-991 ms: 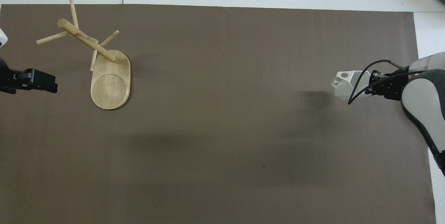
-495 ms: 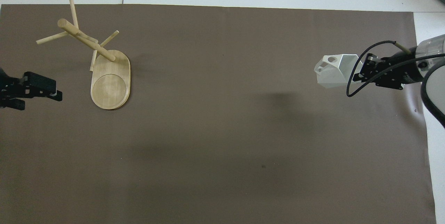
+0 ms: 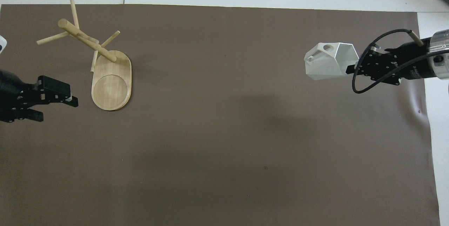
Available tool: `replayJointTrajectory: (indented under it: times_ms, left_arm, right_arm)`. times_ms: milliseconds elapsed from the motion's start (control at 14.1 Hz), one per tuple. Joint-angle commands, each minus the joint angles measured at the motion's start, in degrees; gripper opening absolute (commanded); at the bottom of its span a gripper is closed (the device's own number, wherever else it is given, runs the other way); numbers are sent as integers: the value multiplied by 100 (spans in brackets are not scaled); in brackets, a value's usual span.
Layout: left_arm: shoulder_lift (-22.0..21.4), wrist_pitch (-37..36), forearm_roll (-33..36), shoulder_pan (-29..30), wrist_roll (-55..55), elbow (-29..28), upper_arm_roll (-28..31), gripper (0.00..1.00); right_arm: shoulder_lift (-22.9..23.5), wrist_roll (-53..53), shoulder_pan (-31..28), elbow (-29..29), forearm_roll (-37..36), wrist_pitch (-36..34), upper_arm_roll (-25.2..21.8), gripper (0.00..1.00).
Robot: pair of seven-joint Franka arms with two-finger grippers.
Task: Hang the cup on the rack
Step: 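Lift the mug with the right gripper while the left gripper approaches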
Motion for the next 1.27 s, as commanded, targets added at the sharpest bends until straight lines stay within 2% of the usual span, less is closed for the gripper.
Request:
replayJointTrajectory:
  times_ms: [0,212,425,495,637,708,920,1203]
  left_arm:
    - [-212,-71,-407,-169,-1008,-226,53,100]
    - [-256,-99,-1119,-90,-2518,-313,61,100]
    - [-484,603,-1997,32,-3426,-866,97,100]
    - [-484,727,-2156,103,-3690,-859,79,100]
    - [-502,902,-2595,278,-3693,-945,105,100]
    - [-537,1200,-2841,306,-3762,-1112,97,100]
    - [-599,1448,-3219,350,-4007,-1412,105,100]
    - [-564,1853,-3801,324,-4596,-1509,88,100]
  right_arm:
    - [-12,-112,-64,111,199,-60,520,0]
    - [-12,-85,-73,138,944,-34,777,0]
    - [-20,-85,-82,138,1298,-34,1110,0]
    - [-20,-76,-82,138,1324,19,1294,0]
    - [-38,-59,-82,138,1368,246,1567,0]
    - [-90,46,-82,120,1368,474,1707,0]
    - [-82,582,-73,103,1604,1317,2138,0]
    - [-82,714,-73,68,1658,1644,2411,0]
